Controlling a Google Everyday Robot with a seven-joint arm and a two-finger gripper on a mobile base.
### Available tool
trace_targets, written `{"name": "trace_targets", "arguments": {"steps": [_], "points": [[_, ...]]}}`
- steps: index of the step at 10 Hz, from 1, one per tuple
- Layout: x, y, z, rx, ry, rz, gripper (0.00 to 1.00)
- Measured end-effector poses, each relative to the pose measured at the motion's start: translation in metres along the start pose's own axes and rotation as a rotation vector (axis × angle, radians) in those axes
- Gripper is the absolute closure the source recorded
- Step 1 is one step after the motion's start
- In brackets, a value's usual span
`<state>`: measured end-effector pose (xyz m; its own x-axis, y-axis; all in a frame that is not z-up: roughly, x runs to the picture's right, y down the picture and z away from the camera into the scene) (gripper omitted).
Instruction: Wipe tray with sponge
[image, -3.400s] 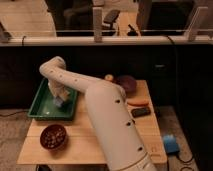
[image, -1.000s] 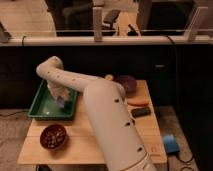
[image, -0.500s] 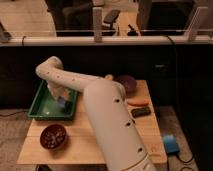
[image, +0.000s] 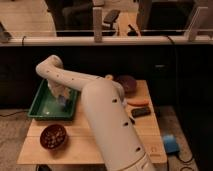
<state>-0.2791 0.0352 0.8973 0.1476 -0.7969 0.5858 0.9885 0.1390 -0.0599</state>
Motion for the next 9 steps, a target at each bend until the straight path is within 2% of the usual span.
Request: {"name": "trace_targets", "arguments": {"steps": [2,4,6,9], "points": [[0.005,-0.012,0.002,0.006,0.007,-0.021,1.0],[0.008,-0.031,0.006,0.031,0.009,-0.065,1.0],[-0.001,-0.066,0.012,0.066,-0.01,-0.135,1.0],[-0.022,-0.094,0.019,0.091,-0.051,-0.254,1.0]]}}
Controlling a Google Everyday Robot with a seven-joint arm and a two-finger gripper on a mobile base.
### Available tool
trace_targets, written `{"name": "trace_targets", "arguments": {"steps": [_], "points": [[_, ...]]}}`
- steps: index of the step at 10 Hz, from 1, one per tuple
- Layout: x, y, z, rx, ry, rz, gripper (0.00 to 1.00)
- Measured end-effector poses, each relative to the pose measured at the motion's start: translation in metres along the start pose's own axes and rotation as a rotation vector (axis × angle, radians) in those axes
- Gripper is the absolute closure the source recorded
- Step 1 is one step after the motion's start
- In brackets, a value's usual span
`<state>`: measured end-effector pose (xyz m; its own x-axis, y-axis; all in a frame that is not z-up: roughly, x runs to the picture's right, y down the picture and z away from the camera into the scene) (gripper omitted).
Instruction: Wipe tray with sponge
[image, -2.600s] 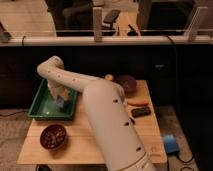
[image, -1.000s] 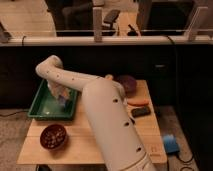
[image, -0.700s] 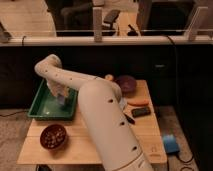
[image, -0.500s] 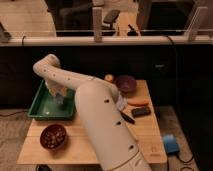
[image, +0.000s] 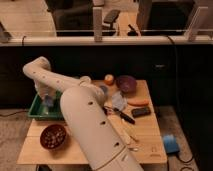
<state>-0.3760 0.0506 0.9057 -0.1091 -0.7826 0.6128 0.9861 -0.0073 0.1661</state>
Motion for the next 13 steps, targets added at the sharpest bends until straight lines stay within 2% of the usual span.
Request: {"name": "trace_targets", "arguments": {"steps": [2,3,4,6,10,11,13], "points": [[-0.027,-0.006,0.003,0.004,-0.047,-0.081,1.0],[-0.035,-0.006,0.003,0.005,-0.06,-0.098,1.0],[-0.046,-0.002,0.002,0.006,-0.077,-0.113,1.0],[-0.059,0.022,-0.002,-0.012,-0.1,-0.111,1.0],[-0.053,0.073,-0.012,-0.075,-0.082,-0.03,1.0],[-0.049,0.077,-0.013,-0.081,-0.073,-0.016,1.0],[-0.023,0.078,-0.014,-0.087,-0.033,0.021,1.0]]}}
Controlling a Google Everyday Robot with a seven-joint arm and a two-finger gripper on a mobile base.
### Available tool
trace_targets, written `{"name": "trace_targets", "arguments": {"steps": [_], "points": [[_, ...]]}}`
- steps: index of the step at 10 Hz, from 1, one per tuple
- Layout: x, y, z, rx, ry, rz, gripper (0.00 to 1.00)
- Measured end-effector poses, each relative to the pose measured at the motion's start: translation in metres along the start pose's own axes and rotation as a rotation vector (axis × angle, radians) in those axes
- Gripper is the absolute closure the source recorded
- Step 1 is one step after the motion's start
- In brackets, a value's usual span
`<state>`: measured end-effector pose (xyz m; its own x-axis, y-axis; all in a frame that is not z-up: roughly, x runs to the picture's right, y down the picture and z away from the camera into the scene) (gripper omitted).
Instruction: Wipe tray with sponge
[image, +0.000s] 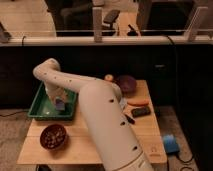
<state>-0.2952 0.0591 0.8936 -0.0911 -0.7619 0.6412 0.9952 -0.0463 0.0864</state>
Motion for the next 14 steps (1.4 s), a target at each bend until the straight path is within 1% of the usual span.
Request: {"name": "trace_targets", "arguments": {"steps": [1,2,3,5,6,8,9,11,12,13,14], "points": [[0.007,-0.004,0.0,0.001,0.011,0.0,1.0],[0.014,-0.014,0.0,0.005,0.021,-0.009,1.0],[0.018,-0.028,0.002,0.013,0.028,-0.026,1.0],[0.02,-0.061,0.007,0.035,0.027,-0.08,1.0],[0.015,-0.084,0.009,0.051,0.017,-0.131,1.0],[0.0,-0.101,0.011,0.068,-0.005,-0.191,1.0],[-0.016,-0.107,0.01,0.08,-0.023,-0.221,1.0],[-0.032,-0.1,0.008,0.087,-0.039,-0.237,1.0],[-0.042,-0.091,0.006,0.09,-0.048,-0.236,1.0],[-0.054,-0.074,0.002,0.091,-0.058,-0.23,1.0],[-0.061,-0.061,0.0,0.083,-0.059,-0.216,1.0]]}}
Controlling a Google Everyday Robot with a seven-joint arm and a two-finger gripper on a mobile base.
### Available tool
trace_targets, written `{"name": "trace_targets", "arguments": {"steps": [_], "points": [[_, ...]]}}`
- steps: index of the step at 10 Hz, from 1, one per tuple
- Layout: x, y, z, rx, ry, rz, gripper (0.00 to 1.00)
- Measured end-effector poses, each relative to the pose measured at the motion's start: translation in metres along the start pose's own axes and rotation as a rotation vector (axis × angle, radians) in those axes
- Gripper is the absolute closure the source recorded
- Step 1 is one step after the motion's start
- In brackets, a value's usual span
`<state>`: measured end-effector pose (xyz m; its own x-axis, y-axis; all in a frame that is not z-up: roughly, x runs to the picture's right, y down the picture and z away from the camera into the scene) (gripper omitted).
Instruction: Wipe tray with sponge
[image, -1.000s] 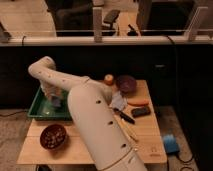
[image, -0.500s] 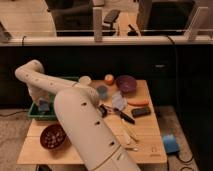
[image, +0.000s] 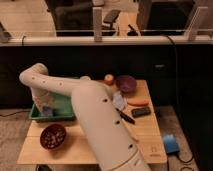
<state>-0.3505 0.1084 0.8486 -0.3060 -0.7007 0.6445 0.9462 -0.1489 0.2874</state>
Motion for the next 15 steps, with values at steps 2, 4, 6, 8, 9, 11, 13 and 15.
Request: {"name": "trace_targets", "arguments": {"steps": [2,4,6,8,9,11,13,15], "points": [[-0.009,0.029,-0.004,-0.03,-0.001,0.046,1.0],[0.003,0.049,-0.01,-0.053,0.017,0.094,1.0],[0.033,0.061,-0.015,-0.069,0.052,0.141,1.0],[0.058,0.062,-0.015,-0.078,0.072,0.149,1.0],[0.066,0.054,-0.013,-0.076,0.075,0.141,1.0],[0.071,0.032,-0.009,-0.063,0.071,0.103,1.0],[0.064,0.006,-0.005,-0.034,0.056,0.04,1.0],[0.042,-0.009,-0.005,-0.005,0.035,-0.015,1.0]]}}
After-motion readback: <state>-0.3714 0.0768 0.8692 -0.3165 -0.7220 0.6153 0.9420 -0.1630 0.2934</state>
